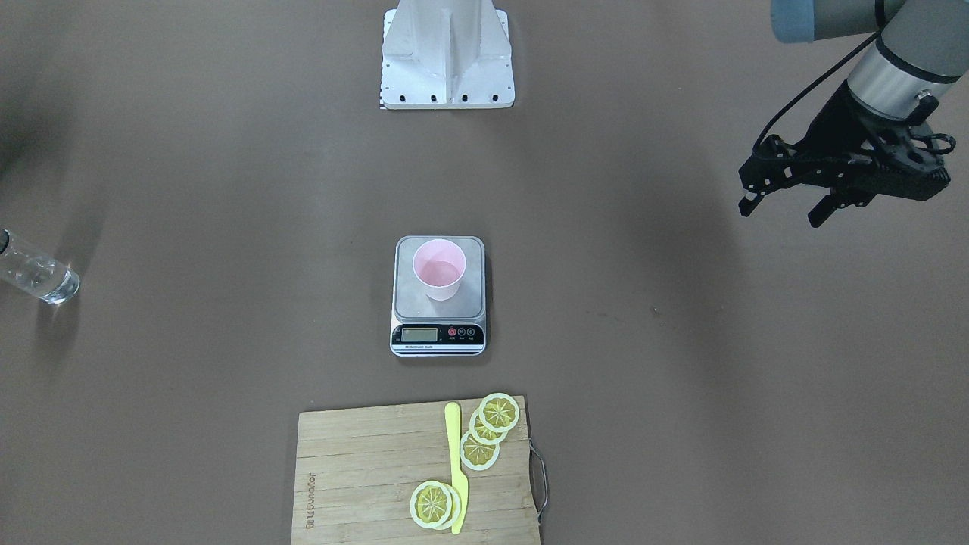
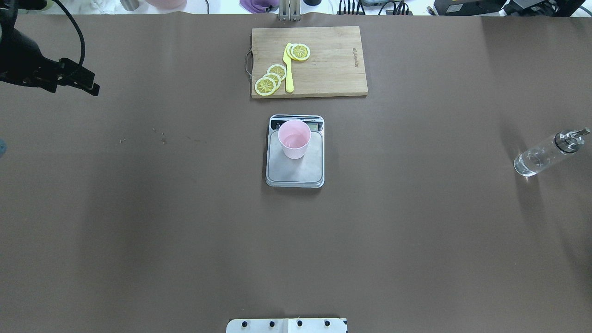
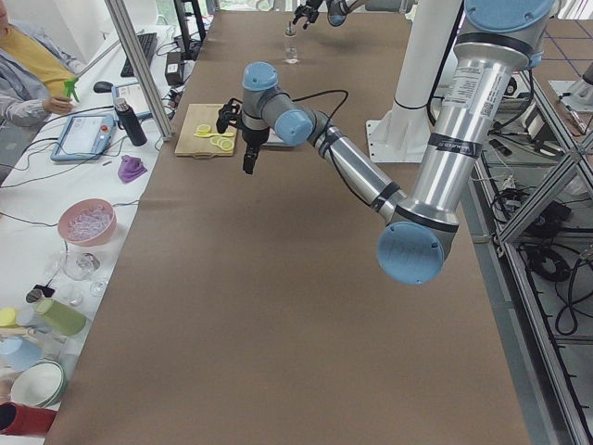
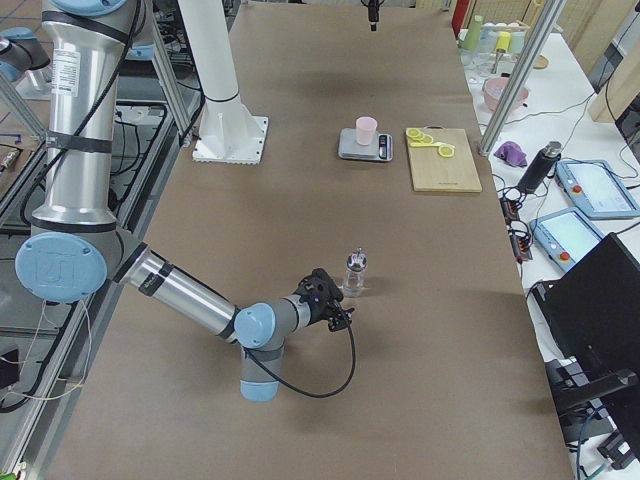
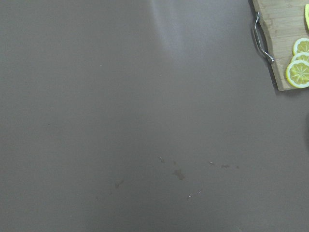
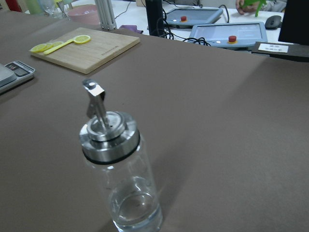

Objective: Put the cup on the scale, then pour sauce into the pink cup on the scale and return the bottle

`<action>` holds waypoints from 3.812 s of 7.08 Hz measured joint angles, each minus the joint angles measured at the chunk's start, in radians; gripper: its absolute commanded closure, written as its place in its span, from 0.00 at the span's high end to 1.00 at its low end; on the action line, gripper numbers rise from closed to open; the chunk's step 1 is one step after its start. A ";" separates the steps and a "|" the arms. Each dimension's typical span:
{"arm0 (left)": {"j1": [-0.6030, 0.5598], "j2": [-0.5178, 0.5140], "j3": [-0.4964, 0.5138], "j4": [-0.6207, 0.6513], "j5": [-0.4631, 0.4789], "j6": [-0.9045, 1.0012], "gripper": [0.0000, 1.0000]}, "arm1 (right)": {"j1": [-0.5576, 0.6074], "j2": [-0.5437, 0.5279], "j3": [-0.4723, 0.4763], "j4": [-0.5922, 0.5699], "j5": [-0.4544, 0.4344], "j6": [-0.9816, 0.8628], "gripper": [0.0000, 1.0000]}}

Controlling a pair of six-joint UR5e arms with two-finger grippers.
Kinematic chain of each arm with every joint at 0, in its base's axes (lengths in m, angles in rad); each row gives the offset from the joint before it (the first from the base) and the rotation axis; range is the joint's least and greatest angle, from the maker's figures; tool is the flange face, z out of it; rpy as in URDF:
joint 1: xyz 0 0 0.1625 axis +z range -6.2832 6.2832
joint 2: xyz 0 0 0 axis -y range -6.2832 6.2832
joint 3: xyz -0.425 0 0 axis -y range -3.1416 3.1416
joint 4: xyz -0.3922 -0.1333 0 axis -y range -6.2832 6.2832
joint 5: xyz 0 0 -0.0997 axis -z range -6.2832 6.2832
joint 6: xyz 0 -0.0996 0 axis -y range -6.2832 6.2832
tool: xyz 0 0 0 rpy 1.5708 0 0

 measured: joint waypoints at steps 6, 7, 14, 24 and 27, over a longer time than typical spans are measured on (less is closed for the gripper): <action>-0.001 0.011 0.013 0.009 -0.001 0.000 0.97 | 0.233 0.096 0.030 -0.668 0.202 -0.002 1.00; -0.003 0.012 0.012 0.023 -0.002 0.000 0.97 | 0.235 0.106 0.051 -0.780 0.191 -0.003 1.00; -0.015 0.059 0.011 0.077 -0.005 0.008 0.97 | 0.161 0.150 0.613 -1.975 0.019 -0.241 1.00; -0.217 0.171 0.127 0.070 -0.065 0.323 0.98 | 0.237 0.088 0.803 -2.391 -0.003 -0.736 1.00; -0.402 0.216 0.269 0.065 -0.119 0.774 0.98 | 0.252 0.068 0.820 -2.392 0.054 -0.740 1.00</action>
